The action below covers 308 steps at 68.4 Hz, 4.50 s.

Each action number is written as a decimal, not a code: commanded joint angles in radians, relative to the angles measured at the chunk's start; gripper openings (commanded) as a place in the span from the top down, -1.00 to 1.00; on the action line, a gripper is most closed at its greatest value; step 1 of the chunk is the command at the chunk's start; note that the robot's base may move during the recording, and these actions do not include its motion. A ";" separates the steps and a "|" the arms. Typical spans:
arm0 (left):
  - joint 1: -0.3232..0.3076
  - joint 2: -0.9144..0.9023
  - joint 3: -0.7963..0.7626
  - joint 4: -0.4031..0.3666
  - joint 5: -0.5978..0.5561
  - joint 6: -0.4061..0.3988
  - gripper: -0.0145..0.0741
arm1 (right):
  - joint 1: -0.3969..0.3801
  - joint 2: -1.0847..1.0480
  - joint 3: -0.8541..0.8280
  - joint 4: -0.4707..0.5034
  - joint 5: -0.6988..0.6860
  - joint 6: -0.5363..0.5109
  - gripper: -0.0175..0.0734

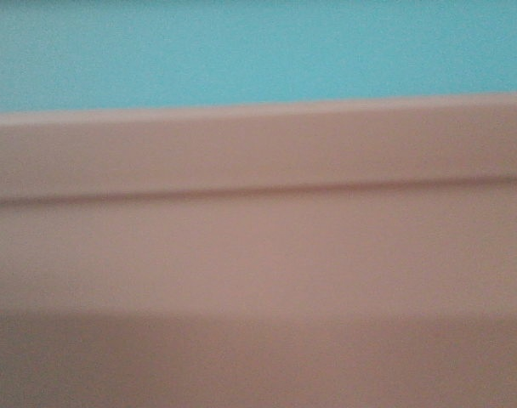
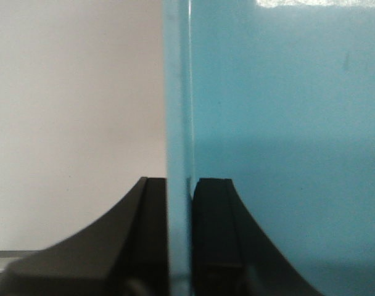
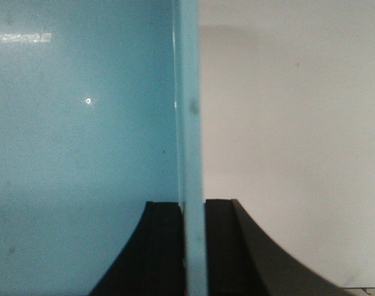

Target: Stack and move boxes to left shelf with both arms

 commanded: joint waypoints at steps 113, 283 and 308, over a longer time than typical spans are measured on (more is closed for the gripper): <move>-0.018 -0.053 -0.051 -0.016 0.071 -0.002 0.70 | 0.004 -0.034 -0.019 0.001 0.005 0.009 0.49; -0.018 -0.053 -0.051 -0.066 0.071 -0.002 0.70 | 0.004 -0.034 -0.019 0.001 0.018 0.009 0.49; -0.018 -0.053 -0.051 -0.066 0.071 -0.002 0.70 | 0.004 -0.034 -0.019 0.001 0.018 0.009 0.49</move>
